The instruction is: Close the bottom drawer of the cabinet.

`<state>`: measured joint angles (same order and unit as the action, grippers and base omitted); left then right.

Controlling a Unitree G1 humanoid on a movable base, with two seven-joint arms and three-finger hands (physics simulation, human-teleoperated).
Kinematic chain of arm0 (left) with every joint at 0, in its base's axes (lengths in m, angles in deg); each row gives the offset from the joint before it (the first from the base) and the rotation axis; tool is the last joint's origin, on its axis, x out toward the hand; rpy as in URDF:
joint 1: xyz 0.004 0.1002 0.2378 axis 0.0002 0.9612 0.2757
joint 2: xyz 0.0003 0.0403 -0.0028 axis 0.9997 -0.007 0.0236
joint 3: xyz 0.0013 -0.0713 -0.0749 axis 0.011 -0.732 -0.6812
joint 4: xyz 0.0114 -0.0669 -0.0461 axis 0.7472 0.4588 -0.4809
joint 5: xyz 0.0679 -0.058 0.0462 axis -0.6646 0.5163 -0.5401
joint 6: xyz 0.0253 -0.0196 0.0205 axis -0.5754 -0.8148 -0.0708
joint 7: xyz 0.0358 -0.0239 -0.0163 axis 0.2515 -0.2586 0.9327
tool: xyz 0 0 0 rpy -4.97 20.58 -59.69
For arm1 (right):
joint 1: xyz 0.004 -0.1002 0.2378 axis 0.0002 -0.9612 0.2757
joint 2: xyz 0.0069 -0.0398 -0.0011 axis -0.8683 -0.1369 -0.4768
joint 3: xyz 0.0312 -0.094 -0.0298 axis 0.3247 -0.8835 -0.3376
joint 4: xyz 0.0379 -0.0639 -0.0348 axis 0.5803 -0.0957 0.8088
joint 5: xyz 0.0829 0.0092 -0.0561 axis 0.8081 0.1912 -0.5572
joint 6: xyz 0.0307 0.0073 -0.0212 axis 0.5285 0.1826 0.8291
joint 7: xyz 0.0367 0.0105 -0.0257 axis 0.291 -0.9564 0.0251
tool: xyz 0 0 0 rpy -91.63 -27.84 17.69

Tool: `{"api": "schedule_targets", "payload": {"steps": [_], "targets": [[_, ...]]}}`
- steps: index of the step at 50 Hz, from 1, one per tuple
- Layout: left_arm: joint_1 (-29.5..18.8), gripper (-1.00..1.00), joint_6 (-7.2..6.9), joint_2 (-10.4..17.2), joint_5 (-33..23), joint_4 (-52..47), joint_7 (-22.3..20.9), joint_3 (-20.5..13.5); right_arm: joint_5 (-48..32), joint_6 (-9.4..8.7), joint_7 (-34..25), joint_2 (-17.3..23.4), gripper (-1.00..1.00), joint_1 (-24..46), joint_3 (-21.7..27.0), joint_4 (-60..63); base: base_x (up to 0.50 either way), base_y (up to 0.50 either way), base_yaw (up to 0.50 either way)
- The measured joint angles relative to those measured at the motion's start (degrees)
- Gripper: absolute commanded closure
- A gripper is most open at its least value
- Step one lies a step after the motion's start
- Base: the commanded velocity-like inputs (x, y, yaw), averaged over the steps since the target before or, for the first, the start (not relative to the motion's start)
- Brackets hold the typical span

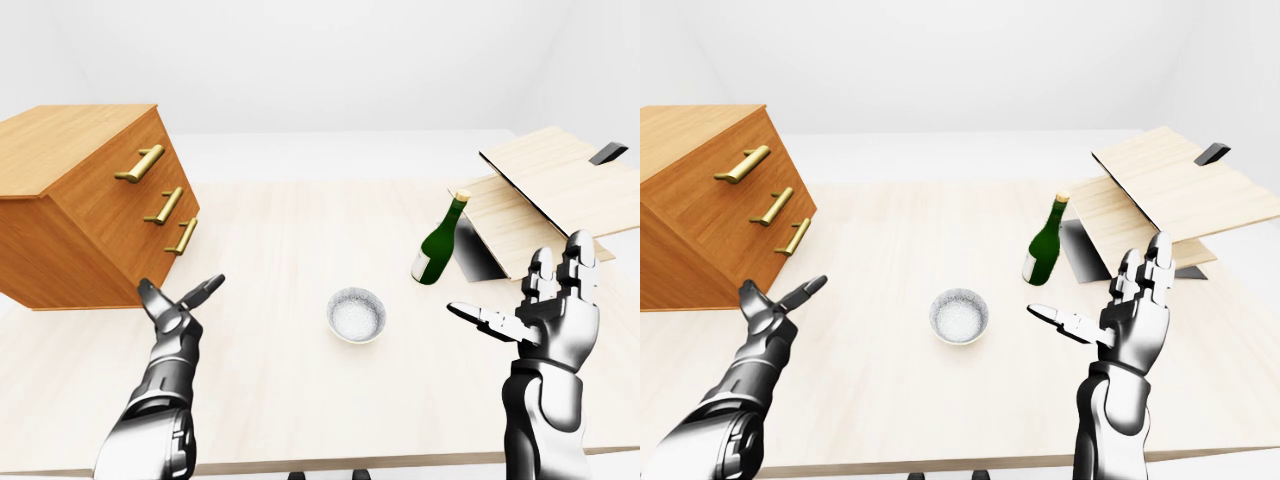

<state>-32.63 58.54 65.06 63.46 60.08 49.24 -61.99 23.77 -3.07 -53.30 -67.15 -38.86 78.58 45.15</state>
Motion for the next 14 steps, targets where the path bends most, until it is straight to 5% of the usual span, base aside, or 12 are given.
{"api": "schedule_targets", "payload": {"steps": [14], "targets": [[1.36,-1.00,0.01,-0.27,2.74,-2.63,-0.92,-0.53,0.06,-0.32,0.01,0.02,-1.00,0.03,0.03,0.40,0.00,0.00,0.00]]}}
